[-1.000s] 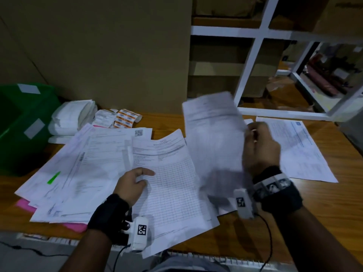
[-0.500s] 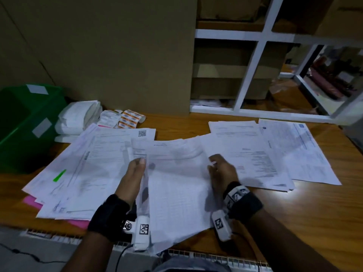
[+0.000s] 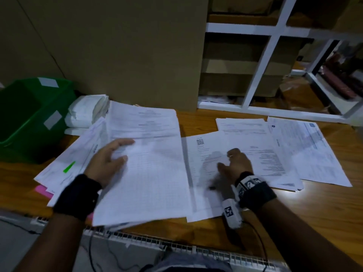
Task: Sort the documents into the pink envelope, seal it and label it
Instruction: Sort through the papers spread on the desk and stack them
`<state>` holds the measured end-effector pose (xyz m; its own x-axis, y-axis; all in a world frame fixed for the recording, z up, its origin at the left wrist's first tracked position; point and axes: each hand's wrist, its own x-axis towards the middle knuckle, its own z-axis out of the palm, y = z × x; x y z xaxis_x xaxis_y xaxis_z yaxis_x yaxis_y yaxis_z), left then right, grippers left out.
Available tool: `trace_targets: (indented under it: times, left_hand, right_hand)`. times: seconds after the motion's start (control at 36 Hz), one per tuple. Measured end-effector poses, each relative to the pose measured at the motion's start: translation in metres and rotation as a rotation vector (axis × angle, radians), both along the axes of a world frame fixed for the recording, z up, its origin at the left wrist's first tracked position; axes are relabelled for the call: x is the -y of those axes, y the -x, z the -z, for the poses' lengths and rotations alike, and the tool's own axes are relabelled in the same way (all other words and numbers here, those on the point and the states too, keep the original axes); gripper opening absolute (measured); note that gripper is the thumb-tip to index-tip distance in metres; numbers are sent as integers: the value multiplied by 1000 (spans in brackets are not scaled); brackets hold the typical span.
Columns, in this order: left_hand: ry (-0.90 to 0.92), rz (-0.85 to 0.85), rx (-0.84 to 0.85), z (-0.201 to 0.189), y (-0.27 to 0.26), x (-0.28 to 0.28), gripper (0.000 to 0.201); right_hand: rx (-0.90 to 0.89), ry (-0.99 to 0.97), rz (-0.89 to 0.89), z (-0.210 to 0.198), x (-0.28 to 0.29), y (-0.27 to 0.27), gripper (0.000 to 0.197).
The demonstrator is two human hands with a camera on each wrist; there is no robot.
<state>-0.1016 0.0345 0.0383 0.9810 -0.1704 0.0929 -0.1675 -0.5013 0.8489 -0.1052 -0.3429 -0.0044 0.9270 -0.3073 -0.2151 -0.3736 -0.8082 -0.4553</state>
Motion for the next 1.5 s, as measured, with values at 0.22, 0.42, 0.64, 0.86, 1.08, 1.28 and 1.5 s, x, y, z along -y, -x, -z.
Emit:
trace_targets:
  times: [0.22, 0.42, 0.64, 0.86, 1.08, 1.28, 1.5]
  left_hand:
    - [-538, -9, -124, 14, -51, -50, 45]
    - [-627, -59, -156, 28, -71, -64, 46]
    - [-575, -130, 6, 15, -78, -87, 20]
    - [-296, -105, -62, -16, -59, -103, 20]
    - [-210, -243, -56, -22, -23, -136, 16]
    - [-179, -235, -66, -16, -1, -127, 20]
    - [-288, 79, -61, -3, -8, -36, 20]
  right_hand:
    - [-139, 128, 82, 3, 15, 0, 84]
    - [-1, 6, -58, -9, 8, 4, 74]
    - [372, -196, -54, -76, -6, 2, 73]
    - [185, -304, -269, -73, -83, -34, 40]
    - [-104, -213, -347, -5, -171, -53, 42]
    - [-123, -202, -260, 2, -195, -56, 53]
    - [-177, -298, -143, -1, -171, -44, 83]
